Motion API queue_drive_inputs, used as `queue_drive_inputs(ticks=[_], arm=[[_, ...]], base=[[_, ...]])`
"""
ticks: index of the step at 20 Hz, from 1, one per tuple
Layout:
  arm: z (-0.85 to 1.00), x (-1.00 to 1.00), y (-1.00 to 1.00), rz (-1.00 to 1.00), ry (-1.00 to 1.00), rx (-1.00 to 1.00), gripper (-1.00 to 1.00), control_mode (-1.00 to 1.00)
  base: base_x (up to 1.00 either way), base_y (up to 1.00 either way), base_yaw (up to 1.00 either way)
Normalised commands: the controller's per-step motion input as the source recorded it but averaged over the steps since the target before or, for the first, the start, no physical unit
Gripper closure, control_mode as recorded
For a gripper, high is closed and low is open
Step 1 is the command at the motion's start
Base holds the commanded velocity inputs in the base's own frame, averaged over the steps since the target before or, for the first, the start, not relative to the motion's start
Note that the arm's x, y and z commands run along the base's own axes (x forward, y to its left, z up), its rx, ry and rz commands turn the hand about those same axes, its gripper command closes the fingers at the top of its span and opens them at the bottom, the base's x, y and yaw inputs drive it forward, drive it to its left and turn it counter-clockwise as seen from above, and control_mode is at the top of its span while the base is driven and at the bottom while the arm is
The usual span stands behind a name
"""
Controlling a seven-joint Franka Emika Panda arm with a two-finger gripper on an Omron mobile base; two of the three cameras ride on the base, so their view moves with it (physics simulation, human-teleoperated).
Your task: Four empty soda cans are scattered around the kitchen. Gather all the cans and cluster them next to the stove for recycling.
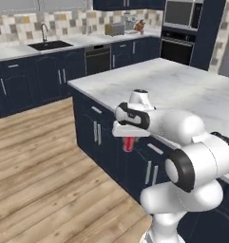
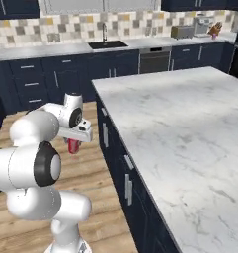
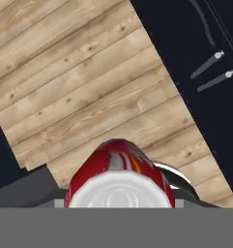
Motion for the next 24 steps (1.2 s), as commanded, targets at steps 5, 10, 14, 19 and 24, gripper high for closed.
queue_drive_inputs(ticks=[5,10,14,19,24], arm=[[0.0,0.0,0.0,0.0,0.0,0.0,1.0,1.0],[0.0,0.0,0.0,0.0,0.0,0.0,1.0,1.0],[0.0,0.0,0.0,0.0,0.0,0.0,1.0,1.0],[0.0,0.0,0.0,0.0,0.0,0.0,1.0,1.0],[0.0,0.0,0.0,0.0,0.0,0.0,1.0,1.0]], base=[[0.58,0.23,0.27],[0.7,0.26,0.12],[0.37,0.3,0.35],[0.39,0.11,0.53],[0.48,0.02,0.54]])
